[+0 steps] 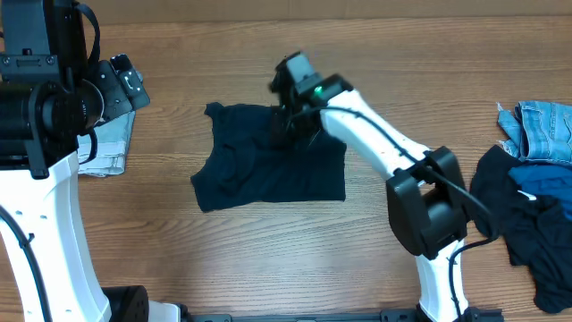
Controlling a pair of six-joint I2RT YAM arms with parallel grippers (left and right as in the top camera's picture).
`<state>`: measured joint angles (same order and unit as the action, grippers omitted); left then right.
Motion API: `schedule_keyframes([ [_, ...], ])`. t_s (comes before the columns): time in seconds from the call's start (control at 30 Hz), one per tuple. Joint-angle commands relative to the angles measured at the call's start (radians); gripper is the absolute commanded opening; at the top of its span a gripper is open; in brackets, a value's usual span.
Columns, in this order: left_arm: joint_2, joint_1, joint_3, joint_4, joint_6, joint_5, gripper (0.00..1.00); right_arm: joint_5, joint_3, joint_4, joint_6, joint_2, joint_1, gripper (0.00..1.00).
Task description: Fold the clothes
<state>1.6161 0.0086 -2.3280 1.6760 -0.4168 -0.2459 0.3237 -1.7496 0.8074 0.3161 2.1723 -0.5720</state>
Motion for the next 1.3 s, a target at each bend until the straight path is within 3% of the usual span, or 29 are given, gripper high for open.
schedule_keyframes([
  [0.0, 0.002, 0.004, 0.003, -0.002, -0.014, 0.003, 1.00, -0.025, 0.058, -0.122, 0.059, 0.035, -0.049, 0.05],
  [0.2, 0.002, 0.004, 0.003, -0.002, -0.013, 0.003, 1.00, -0.031, 0.035, -0.431, 0.074, 0.106, -0.068, 0.04],
  [0.3, 0.002, 0.004, 0.003, -0.002, -0.014, 0.003, 1.00, 0.029, -0.071, -0.387, 0.031, 0.092, -0.066, 0.04],
  [0.37, 0.003, 0.004, 0.003, -0.002, -0.014, 0.003, 1.00, 0.039, -0.169, -0.239, -0.030, 0.068, -0.066, 0.05],
  [0.43, 0.003, 0.004, 0.003, -0.002, -0.014, 0.003, 1.00, -0.018, -0.230, -0.097, -0.032, 0.058, -0.060, 0.16],
  [0.47, 0.003, 0.004, 0.003, -0.002, -0.014, 0.003, 1.00, -0.047, -0.254, -0.017, -0.032, 0.058, -0.050, 0.28],
  [0.5, 0.003, 0.004, 0.003, -0.002, -0.013, 0.003, 1.00, -0.073, -0.254, 0.046, -0.032, 0.058, -0.039, 0.47],
  [0.57, 0.003, 0.004, 0.003, -0.002, -0.014, 0.003, 1.00, -0.145, -0.243, 0.117, -0.021, 0.067, -0.028, 0.56],
  [0.67, 0.003, 0.004, 0.003, -0.002, -0.013, 0.003, 1.00, -0.224, -0.174, 0.090, 0.001, 0.077, -0.028, 0.61],
  [1.27, 0.003, 0.004, 0.003, -0.002, -0.013, 0.003, 1.00, -0.254, -0.124, -0.007, 0.082, 0.145, -0.089, 0.49],
])
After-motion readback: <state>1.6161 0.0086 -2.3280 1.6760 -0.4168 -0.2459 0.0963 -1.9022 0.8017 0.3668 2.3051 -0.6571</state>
